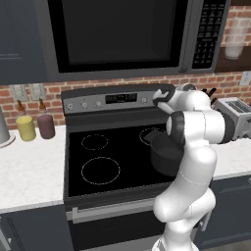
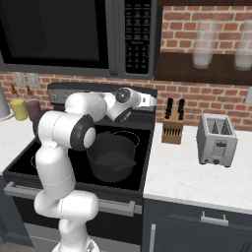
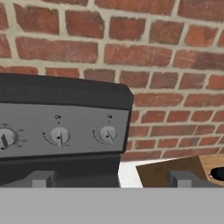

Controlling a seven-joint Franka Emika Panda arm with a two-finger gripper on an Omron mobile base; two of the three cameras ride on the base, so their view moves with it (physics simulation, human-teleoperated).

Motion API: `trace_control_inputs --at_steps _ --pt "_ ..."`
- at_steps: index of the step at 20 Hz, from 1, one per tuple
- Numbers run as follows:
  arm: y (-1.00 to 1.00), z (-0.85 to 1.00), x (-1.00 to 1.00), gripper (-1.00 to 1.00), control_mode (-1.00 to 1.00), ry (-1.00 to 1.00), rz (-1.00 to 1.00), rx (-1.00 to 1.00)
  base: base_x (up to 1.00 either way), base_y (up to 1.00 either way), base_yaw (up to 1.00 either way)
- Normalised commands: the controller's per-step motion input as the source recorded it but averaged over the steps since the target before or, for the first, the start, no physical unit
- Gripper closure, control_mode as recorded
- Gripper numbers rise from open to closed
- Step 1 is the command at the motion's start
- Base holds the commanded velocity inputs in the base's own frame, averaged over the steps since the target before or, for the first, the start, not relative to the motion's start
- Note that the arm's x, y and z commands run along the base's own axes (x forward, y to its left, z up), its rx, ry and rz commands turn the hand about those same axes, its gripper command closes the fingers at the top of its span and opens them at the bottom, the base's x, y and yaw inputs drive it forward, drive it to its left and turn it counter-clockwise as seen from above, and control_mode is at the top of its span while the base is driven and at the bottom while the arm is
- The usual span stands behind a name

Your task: Turn off the front right burner of the stove.

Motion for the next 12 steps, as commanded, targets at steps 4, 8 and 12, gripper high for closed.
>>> trace_control_inputs --at_steps 4,8,12 --pt "-0.15 -0.06 0.0 -1.0 -1.0 0.0 0.01 0.0 0.0 0.0 0.0" --pt "-0.06 -0.02 0.0 -1.0 -1.0 0.0 0.03 0.0 0.0 0.0 0.0" --pt "0.0 -0.01 0.01 -1.0 -1.0 0.04 0.03 0.0 0.0 0.0 0.0"
